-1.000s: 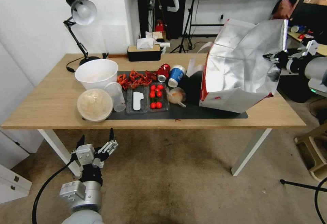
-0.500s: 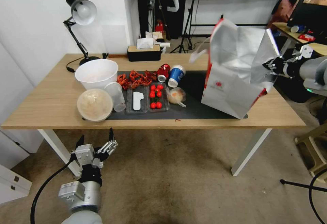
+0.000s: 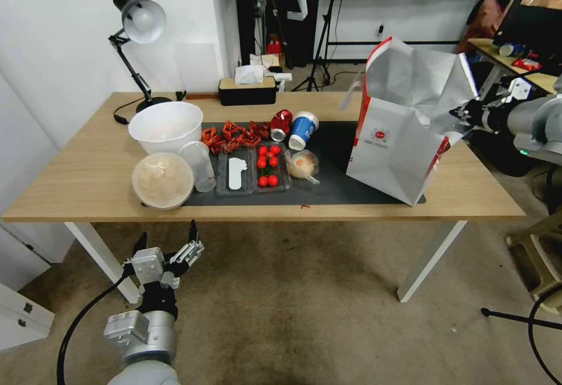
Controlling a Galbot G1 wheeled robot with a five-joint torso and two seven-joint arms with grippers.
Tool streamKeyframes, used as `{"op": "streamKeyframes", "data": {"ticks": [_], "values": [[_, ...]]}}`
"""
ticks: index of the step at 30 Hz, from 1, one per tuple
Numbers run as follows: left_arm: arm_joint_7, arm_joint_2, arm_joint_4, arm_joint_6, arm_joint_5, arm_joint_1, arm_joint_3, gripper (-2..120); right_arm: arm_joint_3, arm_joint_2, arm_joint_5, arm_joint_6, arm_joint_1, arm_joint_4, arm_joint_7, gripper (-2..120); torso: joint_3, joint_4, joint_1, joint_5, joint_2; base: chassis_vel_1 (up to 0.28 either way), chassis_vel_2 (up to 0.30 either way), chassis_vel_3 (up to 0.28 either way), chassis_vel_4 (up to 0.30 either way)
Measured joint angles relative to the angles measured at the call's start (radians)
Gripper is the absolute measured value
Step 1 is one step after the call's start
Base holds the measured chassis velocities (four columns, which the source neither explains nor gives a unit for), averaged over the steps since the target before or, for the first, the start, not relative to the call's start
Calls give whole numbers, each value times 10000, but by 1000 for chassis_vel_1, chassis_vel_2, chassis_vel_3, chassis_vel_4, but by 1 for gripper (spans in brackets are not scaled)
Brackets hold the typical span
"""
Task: Pick up the food delivery bag from the floor and place it on the table.
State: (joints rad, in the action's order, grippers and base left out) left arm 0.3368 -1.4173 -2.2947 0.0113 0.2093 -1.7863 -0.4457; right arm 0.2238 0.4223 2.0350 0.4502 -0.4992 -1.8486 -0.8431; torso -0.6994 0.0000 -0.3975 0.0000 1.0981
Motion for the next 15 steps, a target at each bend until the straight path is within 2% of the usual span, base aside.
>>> {"op": "streamKeyframes", "data": {"ticks": [1,5,8,9,13,15], "values": [[-7,12,7,4,-18,-5,-3,100,-40,-5,-70,18,35,-1,109,18,0,-1,0,1,0,0,0,0,0],[-10,23,9,6,-23,-12,-11,100,-84,5,-90,32,95,-32,85,25,0,-1,0,0,0,0,0,0,0],[-11,24,0,21,-44,-71,-14,100,-111,11,-201,29,124,-62,32,41,-1,0,0,0,0,0,0,0,0],[-11,24,0,21,-44,-71,-14,100,-111,11,-201,29,124,-62,32,41,-1,0,0,0,0,0,0,0,0],[-11,14,-72,59,-82,-133,-8,100,-113,-120,-359,64,178,-167,-124,63,0,-1,0,0,0,0,0,0,0],[-11,12,-90,69,-89,-140,-4,100,-118,-155,-386,74,197,-191,-194,66,0,-1,0,0,0,0,0,0,0]]}}
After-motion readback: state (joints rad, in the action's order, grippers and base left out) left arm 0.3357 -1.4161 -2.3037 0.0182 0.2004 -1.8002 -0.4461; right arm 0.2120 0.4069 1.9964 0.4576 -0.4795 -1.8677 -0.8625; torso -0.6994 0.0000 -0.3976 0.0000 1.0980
